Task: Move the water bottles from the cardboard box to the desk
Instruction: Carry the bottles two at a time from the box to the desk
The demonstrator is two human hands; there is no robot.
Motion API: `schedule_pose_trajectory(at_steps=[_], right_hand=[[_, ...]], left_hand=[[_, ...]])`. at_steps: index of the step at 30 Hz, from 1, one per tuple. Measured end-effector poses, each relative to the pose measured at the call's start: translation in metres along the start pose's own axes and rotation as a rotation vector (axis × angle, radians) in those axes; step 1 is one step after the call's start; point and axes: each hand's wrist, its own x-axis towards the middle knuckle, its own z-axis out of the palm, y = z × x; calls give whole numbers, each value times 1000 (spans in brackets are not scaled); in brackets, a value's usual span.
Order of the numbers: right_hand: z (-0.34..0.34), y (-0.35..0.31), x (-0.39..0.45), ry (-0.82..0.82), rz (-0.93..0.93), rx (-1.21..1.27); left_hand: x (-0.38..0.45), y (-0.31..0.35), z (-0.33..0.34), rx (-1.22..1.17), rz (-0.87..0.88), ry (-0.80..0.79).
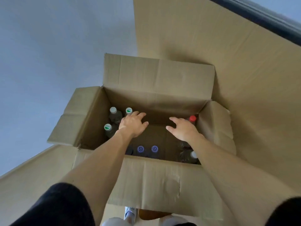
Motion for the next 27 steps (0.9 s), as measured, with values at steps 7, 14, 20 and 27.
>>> schedule_pose_trajectory(at_steps=[7, 14, 20, 27], right_hand=[[8, 7, 21, -65, 3, -13], [5, 16, 29, -85, 36, -4], [9, 17, 36, -101, 45, -9], [13, 10, 39, -110, 56, 6]], left_hand=[[16, -8, 14, 23, -39, -52], [38, -20, 7, 20, -101, 20], [48, -51, -7, 71, -187, 64], [35, -82, -2, 141, -264, 53]])
